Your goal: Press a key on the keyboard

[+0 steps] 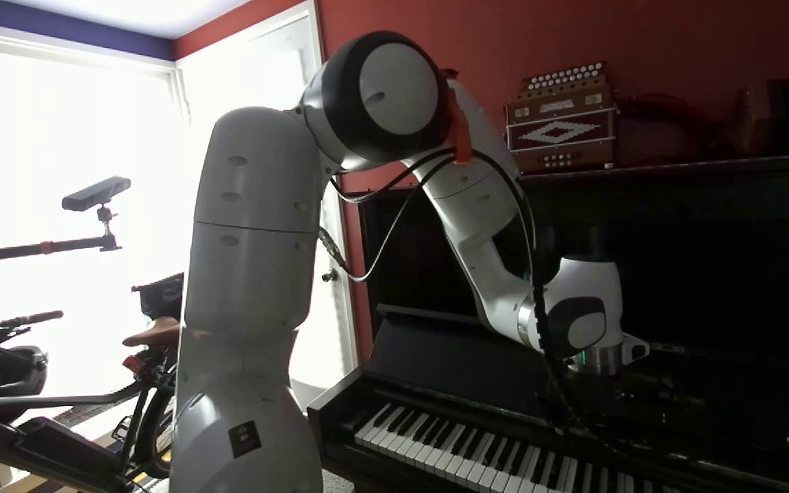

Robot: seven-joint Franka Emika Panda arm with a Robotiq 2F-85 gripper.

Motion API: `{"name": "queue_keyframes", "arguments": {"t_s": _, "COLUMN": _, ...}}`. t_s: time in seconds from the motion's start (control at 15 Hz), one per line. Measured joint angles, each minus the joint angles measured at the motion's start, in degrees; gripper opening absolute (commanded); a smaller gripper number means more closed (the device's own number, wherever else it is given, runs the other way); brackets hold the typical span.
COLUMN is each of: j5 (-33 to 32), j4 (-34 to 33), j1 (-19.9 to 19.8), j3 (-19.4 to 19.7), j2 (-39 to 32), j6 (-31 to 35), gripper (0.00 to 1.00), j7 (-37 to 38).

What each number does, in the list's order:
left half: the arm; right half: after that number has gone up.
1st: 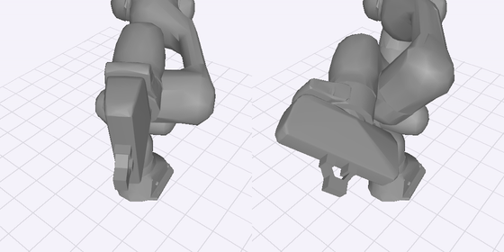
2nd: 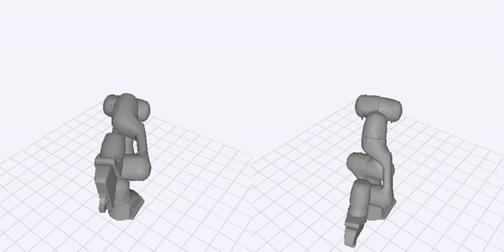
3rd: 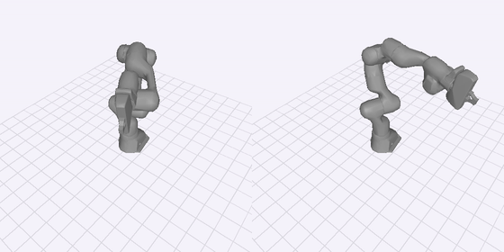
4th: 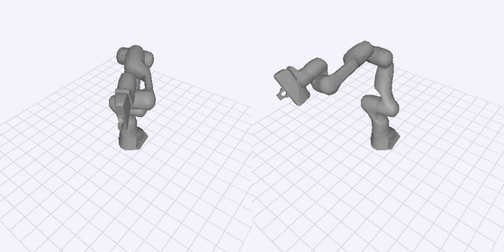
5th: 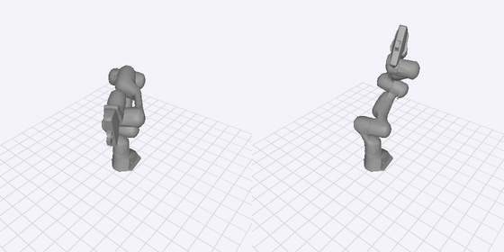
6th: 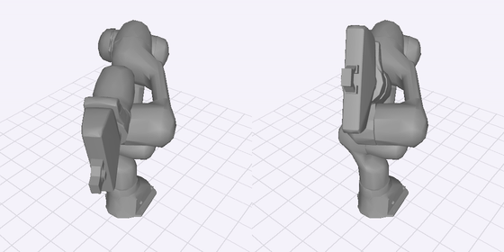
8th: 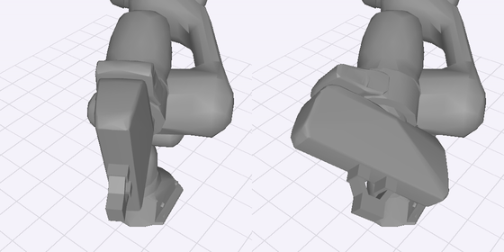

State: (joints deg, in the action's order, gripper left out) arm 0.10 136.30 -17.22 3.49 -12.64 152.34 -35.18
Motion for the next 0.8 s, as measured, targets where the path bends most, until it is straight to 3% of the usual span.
{"name": "queue_keyframes", "arguments": {"t_s": 0.8, "j5": -2.80, "j4": 3.75, "j1": 3.43, "j3": 2.52, "j2": 17.88, "j6": -9.50, "gripper": 1.00, "j7": 8.19}}
